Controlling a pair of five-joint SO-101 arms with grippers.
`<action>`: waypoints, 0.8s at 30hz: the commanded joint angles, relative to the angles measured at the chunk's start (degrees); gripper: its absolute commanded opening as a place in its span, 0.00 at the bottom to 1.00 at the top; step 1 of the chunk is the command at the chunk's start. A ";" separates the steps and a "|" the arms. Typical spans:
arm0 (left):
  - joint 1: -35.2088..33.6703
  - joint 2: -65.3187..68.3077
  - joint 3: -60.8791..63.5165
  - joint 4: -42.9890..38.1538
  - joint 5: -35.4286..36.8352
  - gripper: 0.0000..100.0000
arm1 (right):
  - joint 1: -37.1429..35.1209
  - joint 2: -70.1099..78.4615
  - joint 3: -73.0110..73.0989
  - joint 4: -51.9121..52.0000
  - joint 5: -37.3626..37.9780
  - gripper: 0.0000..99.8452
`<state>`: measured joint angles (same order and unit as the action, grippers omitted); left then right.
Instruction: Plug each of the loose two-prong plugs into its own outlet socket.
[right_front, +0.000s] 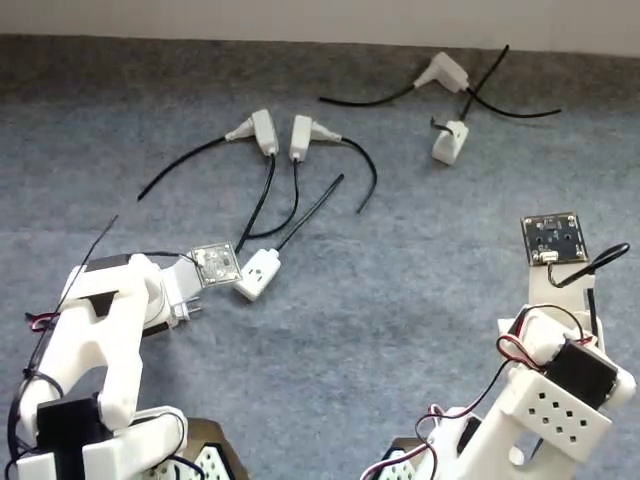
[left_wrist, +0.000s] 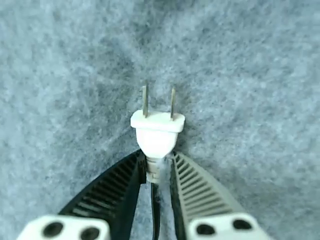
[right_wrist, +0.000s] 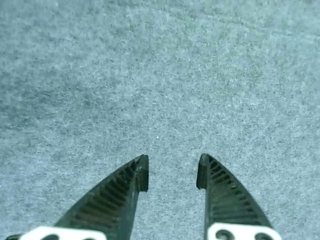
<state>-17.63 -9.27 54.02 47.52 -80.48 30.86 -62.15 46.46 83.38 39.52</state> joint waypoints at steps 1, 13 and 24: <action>-0.66 -4.70 0.22 -2.64 -35.78 0.01 | 0.04 -0.40 -0.13 -0.92 0.53 0.17; -2.07 -38.37 0.22 26.11 -35.96 0.01 | -0.04 -0.40 -0.04 -0.92 0.53 0.17; -3.74 -53.76 20.62 -1.58 -30.42 0.01 | -1.45 -0.40 6.90 -3.82 0.53 0.17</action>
<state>-20.35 -61.32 68.62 59.74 -80.48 30.77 -62.15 50.51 82.95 39.52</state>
